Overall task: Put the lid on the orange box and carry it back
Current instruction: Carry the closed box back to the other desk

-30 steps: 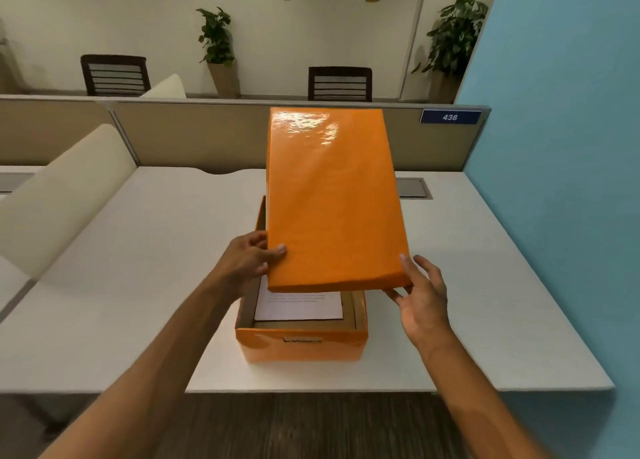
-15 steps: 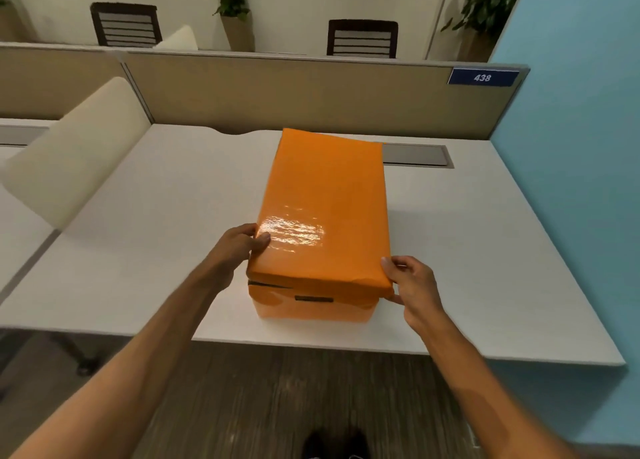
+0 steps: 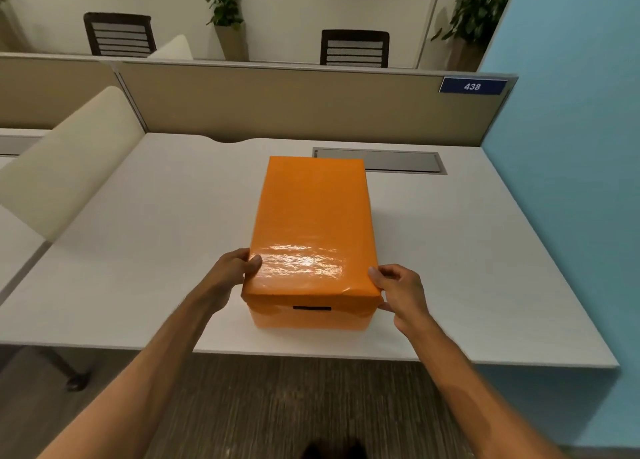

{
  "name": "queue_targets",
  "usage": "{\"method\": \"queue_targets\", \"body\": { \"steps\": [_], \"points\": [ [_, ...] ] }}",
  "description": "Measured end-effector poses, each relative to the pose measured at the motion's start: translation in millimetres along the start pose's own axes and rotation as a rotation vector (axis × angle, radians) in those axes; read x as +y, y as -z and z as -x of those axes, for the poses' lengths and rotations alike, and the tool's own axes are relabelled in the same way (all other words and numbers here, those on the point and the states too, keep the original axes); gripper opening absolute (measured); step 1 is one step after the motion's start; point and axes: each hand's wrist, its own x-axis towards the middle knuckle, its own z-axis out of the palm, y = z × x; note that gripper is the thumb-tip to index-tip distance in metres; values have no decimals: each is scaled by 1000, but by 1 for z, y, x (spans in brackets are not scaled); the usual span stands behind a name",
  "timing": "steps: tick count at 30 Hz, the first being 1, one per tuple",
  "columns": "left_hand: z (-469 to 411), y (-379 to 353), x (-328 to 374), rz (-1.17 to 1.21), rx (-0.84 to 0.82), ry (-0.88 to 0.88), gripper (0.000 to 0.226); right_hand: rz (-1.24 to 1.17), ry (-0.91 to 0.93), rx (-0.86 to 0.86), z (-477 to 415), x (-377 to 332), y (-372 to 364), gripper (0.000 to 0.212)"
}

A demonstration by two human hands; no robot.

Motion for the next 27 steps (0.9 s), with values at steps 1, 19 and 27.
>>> {"method": "queue_targets", "body": {
  "steps": [1,19,27],
  "points": [
    [-1,-1,-2,-5,-2,0,27,1,2,3,-1,1,0,20],
    [-20,5,-15,15,-4,8,27,15,-54,-53,-15,8,3,36],
    [-57,9,12,43,44,-4,71,82,71,-67,-63,-21,-5,53]
  ]
}}
